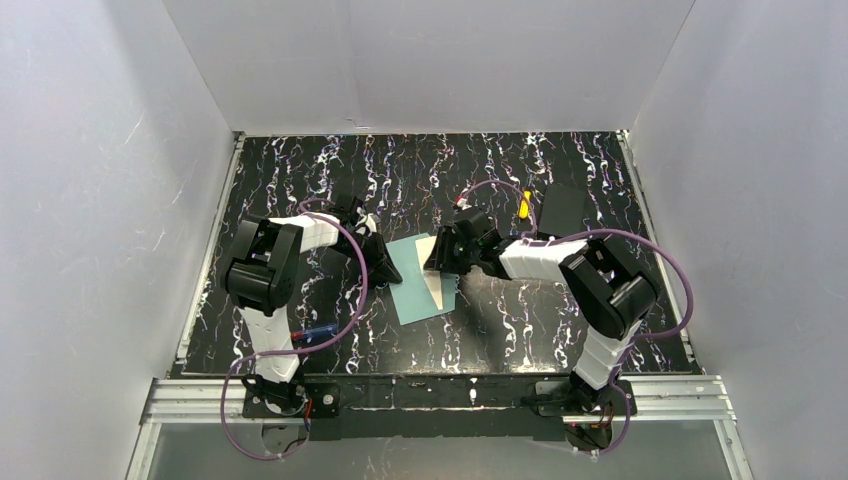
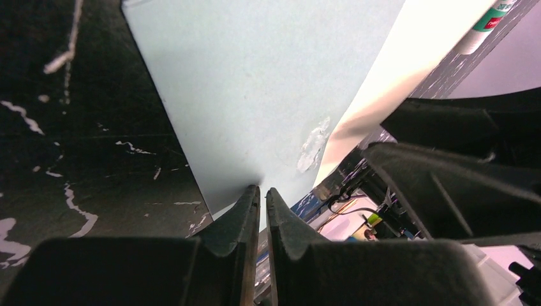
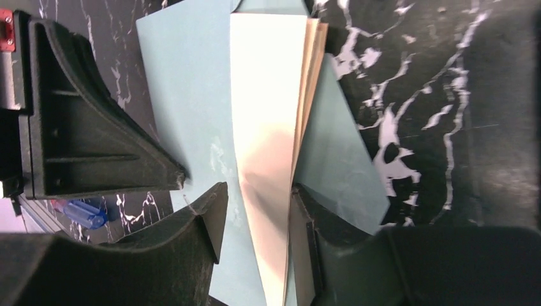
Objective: Place the letter into the envelope and seal it
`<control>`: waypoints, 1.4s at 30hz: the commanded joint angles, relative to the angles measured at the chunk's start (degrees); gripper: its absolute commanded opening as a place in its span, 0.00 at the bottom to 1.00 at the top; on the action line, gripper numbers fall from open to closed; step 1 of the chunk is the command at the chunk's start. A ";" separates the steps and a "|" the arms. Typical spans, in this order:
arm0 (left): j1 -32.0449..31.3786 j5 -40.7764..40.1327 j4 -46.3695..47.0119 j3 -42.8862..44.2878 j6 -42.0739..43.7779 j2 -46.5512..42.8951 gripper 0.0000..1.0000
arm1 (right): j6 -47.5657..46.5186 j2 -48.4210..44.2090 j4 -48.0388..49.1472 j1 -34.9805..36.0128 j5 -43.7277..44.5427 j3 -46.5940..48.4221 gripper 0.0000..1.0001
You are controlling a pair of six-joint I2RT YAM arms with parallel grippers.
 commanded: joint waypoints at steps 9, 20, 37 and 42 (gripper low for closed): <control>-0.15 -2.93 -4.38 1.33 3.00 1.79 0.10 | 4.45 0.64 14.21 -4.73 -4.76 -5.07 0.36; 0.07 -0.91 -5.85 9.62 2.25 0.39 0.34 | 5.67 4.92 21.10 -6.36 -11.43 -6.42 0.02; 0.82 -22.24 -9.25 -0.30 -1.89 -12.55 0.66 | 5.20 6.98 21.13 -6.36 -11.97 -5.68 0.01; 0.85 -21.27 -7.70 0.04 -2.85 -7.95 0.62 | 3.69 7.48 19.48 -6.06 -13.28 -4.04 0.01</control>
